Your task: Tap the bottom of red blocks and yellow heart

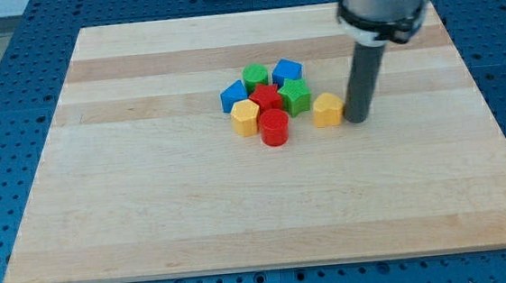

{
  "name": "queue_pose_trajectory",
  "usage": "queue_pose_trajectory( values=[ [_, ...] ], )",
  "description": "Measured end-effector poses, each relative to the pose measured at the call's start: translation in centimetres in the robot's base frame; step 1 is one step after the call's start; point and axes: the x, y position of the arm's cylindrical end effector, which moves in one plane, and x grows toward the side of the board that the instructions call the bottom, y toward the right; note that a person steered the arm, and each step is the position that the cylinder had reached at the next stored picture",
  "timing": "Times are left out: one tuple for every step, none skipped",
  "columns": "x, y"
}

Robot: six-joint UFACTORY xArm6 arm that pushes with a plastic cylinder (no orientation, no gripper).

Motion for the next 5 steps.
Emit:
queue_pose_trajectory(
  values=[
    [-0.4,-0.1],
    [-0.4,-2.3],
    [-0.4,-4.1],
    [-0.4,-3.5],
    [1.4,-1.0]
  ],
)
